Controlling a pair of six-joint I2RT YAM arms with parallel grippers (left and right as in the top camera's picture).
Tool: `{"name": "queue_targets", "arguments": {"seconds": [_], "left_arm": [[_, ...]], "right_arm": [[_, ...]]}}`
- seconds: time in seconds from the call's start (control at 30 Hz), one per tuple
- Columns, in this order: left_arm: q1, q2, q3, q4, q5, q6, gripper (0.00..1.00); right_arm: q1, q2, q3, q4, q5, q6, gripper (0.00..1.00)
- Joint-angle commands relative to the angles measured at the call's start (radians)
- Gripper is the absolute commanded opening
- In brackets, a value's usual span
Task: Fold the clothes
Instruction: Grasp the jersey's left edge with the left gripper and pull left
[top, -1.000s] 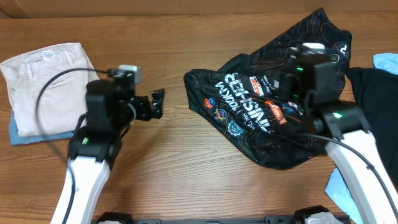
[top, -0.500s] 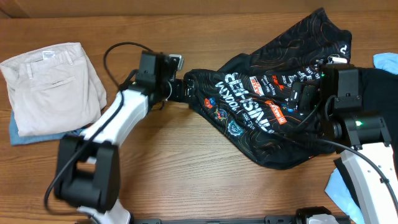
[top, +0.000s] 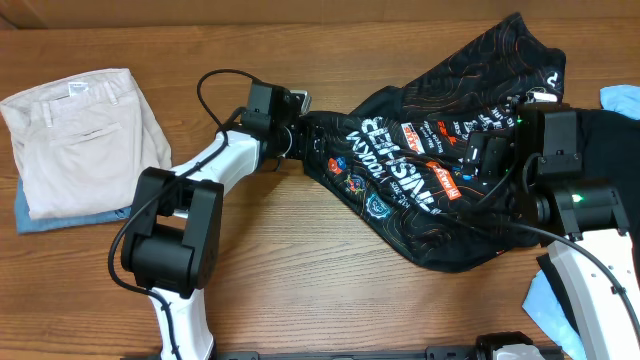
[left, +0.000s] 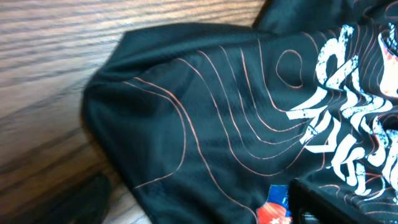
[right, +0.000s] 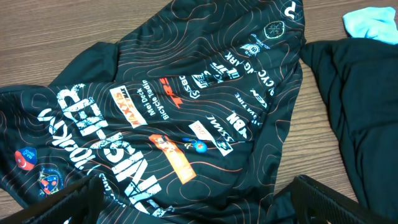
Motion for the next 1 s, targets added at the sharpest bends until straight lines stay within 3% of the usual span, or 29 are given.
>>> {"name": "queue_targets", "arguments": {"seconds": [0.0,0.1,0.17,0.23,0.3,0.5,0.83,0.87,0.9,0.93,0.97], "left_arm": [[-0.016,0.027,0.026,0.008,0.021,-0.014,0.81],[-0.024,0.029,0.026,0.008,0.023,-0.014,0.54],[-0.024,0.029,0.026,0.011,0.023,-0.014,0.26],[-0.024,0.029,0.026,0.011,0.023,-0.014,0.12],[-0.023,0.027,0.026,0.01,0.022,-0.014,0.04],[0.025,0.003,0.088,-0.031,-0.013,-0.014,0.04],[0.261,-0.001,0.471,-0.192,-0.109,-0.019,0.04],[0.28,-0.001,0.496,-0.2,-0.109,-0.027,0.05],[0.299,-0.001,0.52,-0.214,-0.108,-0.034,0.31],[0.316,-0.001,0.537,-0.232,-0.1,-0.042,0.74],[0.326,-0.001,0.544,-0.249,-0.087,-0.044,1.0]], "right_arm": [[-0.003,-0.019,0.013,0.005,-0.001,0.005,1.0],[-0.003,-0.019,0.013,0.005,-0.001,0.005,1.0],[-0.003,-0.019,0.013,0.005,-0.001,0.005,1.0],[-0.003,-0.019,0.013,0.004,-0.001,0.004,1.0],[-0.003,-0.019,0.013,0.004,-0.001,0.004,1.0],[-0.003,-0.019,0.013,0.005,-0.001,0.004,1.0],[-0.003,-0.019,0.013,0.004,-0.001,0.004,1.0],[-0.003,-0.019,0.013,0.004,-0.001,0.004,1.0],[-0.003,-0.019,0.013,0.004,-0.001,0.004,1.0],[-0.003,-0.019,0.013,0.004,-0.001,0.004,1.0],[-0.003,-0.019,0.013,0.004,-0.001,0.004,1.0]]}}
